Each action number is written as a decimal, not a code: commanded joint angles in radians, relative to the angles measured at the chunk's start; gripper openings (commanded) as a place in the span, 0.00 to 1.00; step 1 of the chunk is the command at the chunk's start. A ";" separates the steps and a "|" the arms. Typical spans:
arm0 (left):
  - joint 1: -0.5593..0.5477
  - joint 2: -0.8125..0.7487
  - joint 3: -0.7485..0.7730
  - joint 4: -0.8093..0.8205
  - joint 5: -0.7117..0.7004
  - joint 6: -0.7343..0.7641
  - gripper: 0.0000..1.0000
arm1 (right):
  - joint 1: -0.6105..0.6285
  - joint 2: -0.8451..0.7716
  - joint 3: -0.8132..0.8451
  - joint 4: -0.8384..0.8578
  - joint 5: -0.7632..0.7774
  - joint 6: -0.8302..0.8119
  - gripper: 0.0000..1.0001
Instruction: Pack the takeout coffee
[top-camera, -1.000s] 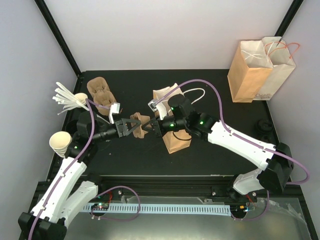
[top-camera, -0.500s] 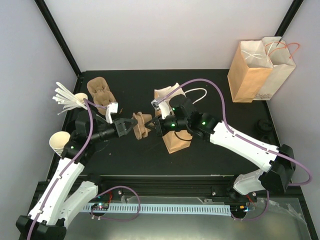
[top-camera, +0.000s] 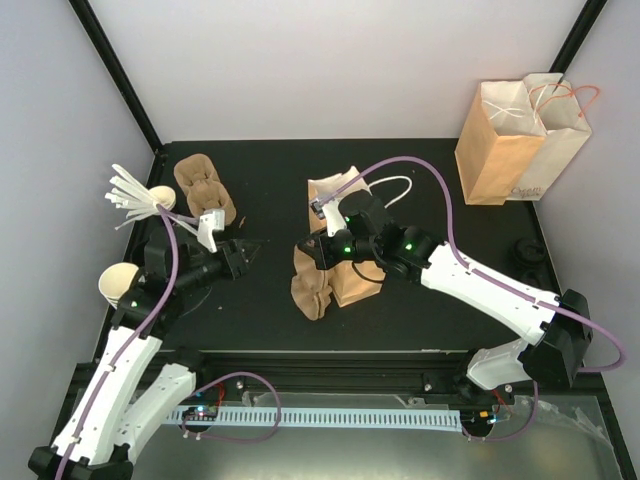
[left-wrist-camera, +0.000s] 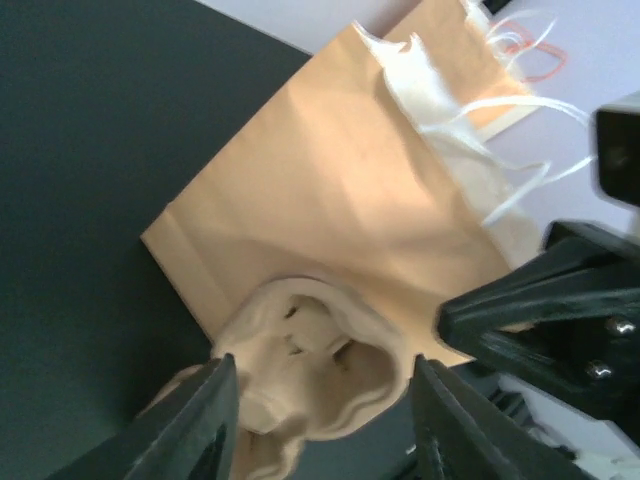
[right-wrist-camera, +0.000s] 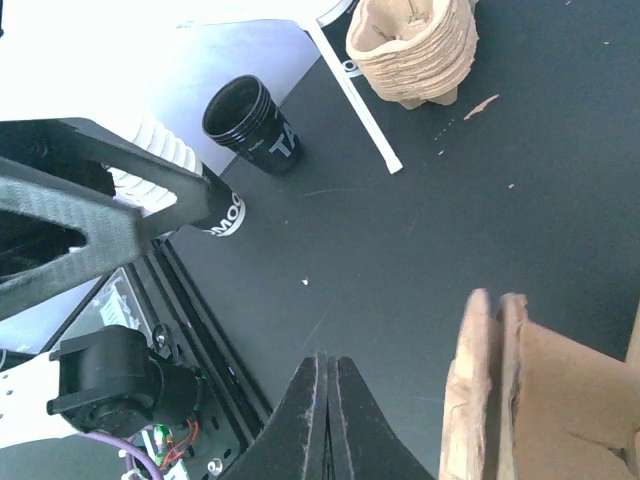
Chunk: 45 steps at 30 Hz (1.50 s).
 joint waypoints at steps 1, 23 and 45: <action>-0.003 -0.017 -0.060 0.174 0.166 -0.087 0.55 | 0.006 -0.008 0.020 -0.002 -0.008 -0.009 0.01; -0.205 0.153 -0.184 0.392 0.187 -0.141 0.68 | 0.042 -0.050 0.150 -0.308 0.135 -0.120 0.21; -0.574 0.330 -0.080 0.391 -0.291 0.082 0.70 | 0.040 -0.196 0.181 -0.372 0.309 -0.137 0.23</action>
